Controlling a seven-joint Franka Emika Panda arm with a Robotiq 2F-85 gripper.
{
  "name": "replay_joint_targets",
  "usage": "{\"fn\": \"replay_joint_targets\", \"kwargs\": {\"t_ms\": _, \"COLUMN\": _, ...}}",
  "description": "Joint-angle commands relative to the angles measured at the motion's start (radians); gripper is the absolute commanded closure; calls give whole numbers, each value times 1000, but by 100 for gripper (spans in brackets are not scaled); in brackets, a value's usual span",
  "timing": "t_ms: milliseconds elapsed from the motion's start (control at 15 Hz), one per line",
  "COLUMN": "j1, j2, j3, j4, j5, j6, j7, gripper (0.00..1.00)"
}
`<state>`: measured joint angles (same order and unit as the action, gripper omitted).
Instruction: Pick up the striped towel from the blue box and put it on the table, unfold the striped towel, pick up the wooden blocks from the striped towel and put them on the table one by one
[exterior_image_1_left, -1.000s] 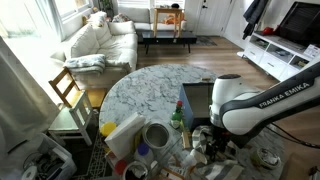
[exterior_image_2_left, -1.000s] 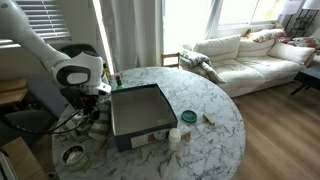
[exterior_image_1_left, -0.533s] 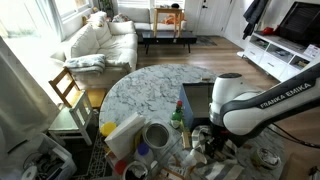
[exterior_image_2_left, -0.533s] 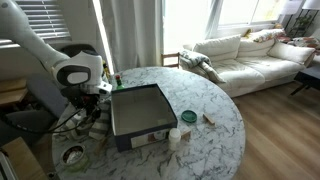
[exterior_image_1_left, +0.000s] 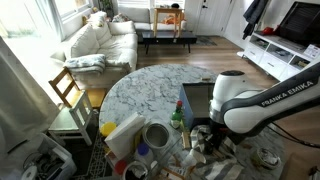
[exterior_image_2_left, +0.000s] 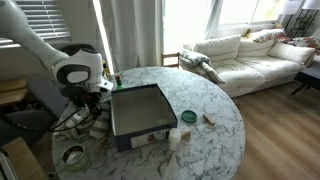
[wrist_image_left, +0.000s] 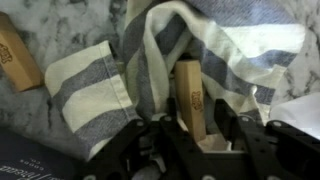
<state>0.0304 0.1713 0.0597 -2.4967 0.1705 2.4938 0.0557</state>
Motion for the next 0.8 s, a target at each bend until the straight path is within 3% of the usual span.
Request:
{"fn": "replay_joint_targets", "kwargs": {"t_ms": 0, "j1": 4, "j2": -21, "j3": -9, "j4": -26, "j5": -9, "j6": 29, "j7": 24, "gripper": 68}}
{"fn": "replay_joint_targets", "kwargs": {"t_ms": 67, "j1": 3, "j2": -21, "j3": -8, "j4": -26, "j5": -4, "j6": 26, "j7": 20, "gripper": 76}}
{"fn": "replay_joint_targets", "kwargs": {"t_ms": 200, "j1": 3, "j2": -20, "j3": -8, "j4": -26, "j5": -4, "j6": 25, "j7": 20, "gripper": 78}}
{"fn": "replay_joint_targets", "kwargs": {"t_ms": 267, "j1": 4, "j2": -20, "j3": -9, "j4": -26, "j5": -7, "j6": 24, "j7": 22, "gripper": 87}}
{"fn": "replay_joint_targets", "kwargs": {"t_ms": 333, "j1": 4, "j2": -20, "j3": -9, "j4": -27, "j5": -6, "j6": 23, "j7": 21, "gripper": 83}}
{"fn": "replay_joint_targets", "kwargs": {"t_ms": 467, "j1": 1, "j2": -21, "j3": -8, "j4": -28, "j5": -1, "j6": 27, "j7": 10, "gripper": 91}}
{"fn": "replay_joint_targets", "kwargs": {"t_ms": 733, "j1": -22, "j2": -57, "j3": 3, "j4": -13, "j5": 67, "j6": -59, "j7": -57, "gripper": 95}}
